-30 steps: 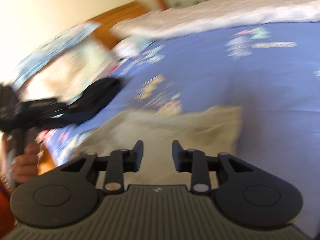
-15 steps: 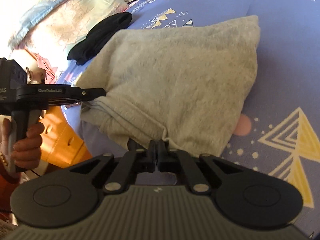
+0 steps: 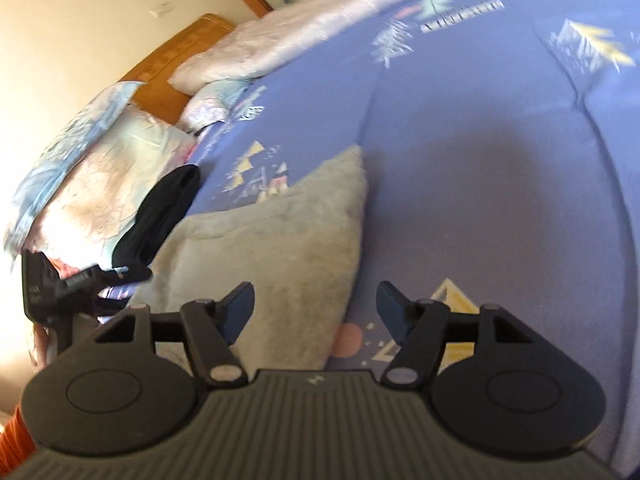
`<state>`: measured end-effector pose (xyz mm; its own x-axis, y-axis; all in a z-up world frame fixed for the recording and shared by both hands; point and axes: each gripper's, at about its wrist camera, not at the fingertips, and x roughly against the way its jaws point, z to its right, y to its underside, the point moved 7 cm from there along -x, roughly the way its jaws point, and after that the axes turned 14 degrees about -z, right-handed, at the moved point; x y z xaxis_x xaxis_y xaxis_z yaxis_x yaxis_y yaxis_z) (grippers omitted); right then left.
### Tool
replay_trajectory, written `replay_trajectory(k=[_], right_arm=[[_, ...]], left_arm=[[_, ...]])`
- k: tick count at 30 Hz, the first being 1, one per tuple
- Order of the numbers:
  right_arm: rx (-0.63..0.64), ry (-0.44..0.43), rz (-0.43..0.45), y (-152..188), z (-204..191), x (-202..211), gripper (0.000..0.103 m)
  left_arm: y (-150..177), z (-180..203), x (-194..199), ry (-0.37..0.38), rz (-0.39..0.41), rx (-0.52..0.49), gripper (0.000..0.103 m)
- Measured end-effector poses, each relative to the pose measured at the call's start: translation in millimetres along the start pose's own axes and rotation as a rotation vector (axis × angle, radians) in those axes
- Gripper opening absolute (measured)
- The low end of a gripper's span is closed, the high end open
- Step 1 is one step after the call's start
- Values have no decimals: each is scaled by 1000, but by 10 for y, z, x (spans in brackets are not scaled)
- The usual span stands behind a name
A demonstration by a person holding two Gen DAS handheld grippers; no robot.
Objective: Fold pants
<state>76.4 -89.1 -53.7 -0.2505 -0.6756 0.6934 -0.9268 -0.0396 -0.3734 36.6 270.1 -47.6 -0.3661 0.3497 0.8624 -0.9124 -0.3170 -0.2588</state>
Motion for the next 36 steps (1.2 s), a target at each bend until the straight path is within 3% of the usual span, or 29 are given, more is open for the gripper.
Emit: replay_trajectory(k=[3,6,7,8,9,11,13,16,19,22,25,27,29,32,34,36], right_arm=[[-16,-16,-57,8,27,-191,70],[6,-22,-111,12,-44,-411,71],[21,-11,-101,-1,-96,-417,64],[38,-9,-118,-24,-170,-452,47],[48,0,-127,-49,-226,-461,24],[125,36,-73,-119,-381,-314,20],[207,63,17,-208,-521,-39,17],[281,137,165,-336,-564,504,17],[271,166,267,-365,-356,1055,17],[206,221,305,-206,65,1416,17],[83,276,260,34,555,1412,17],[24,320,209,215,833,1298,17],[-5,332,178,357,995,1238,21],[-61,278,196,379,1071,1280,36],[-97,239,227,343,1118,1391,59],[-128,196,251,371,1188,1477,69]], left_arm=[[94,2,-180,66,-41,37,103],[170,97,-219,32,-17,5,101],[200,145,-224,20,-15,-2,95],[225,210,-221,0,-12,-9,71],[233,283,-224,-12,-17,-13,53],[242,442,-184,-2,-13,-13,45],[270,647,-84,27,11,-42,42],[286,1097,-55,149,34,-97,42],[377,1544,-148,194,56,-180,43],[522,1860,-464,216,-9,-220,44],[712,1982,-865,133,-102,-250,50],[791,2033,-867,72,-66,-304,60],[789,2035,-785,45,-78,-338,70],[712,1932,-494,51,-50,-340,84],[594,1822,-285,48,-5,-325,98],[414,1778,-256,66,-11,-293,103]])
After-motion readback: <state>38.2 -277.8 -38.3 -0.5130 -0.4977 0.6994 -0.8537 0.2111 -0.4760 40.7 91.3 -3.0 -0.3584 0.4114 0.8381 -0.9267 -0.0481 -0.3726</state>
